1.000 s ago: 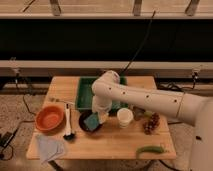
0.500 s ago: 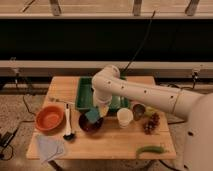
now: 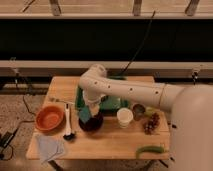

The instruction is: Wipe purple bowl with sponge

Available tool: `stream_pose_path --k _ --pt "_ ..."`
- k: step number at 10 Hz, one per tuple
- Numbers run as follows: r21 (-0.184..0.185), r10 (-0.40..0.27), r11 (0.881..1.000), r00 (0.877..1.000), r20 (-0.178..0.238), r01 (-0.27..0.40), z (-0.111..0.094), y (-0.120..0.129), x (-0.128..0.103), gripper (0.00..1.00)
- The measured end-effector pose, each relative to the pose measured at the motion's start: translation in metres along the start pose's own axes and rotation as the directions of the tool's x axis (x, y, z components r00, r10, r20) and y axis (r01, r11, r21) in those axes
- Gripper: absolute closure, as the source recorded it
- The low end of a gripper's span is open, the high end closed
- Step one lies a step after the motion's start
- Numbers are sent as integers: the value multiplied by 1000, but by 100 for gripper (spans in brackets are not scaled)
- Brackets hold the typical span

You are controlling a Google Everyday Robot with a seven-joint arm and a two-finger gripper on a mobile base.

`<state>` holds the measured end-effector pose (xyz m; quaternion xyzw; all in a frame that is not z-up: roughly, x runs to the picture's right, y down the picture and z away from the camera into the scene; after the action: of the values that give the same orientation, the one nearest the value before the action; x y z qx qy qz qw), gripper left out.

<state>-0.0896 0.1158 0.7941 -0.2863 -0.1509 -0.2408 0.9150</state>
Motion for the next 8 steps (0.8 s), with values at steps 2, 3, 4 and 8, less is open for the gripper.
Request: stream_pose_path --k 2,3,4,8 --pt "8 -30 1000 999 11 30 -3 2 -14 100" --pt "10 -43 999 999 20 43 -4 6 -17 100" --pt "10 -52 999 998 29 52 -5 14 -17 100" --pt "-13 -36 999 997 73 37 6 63 14 100"
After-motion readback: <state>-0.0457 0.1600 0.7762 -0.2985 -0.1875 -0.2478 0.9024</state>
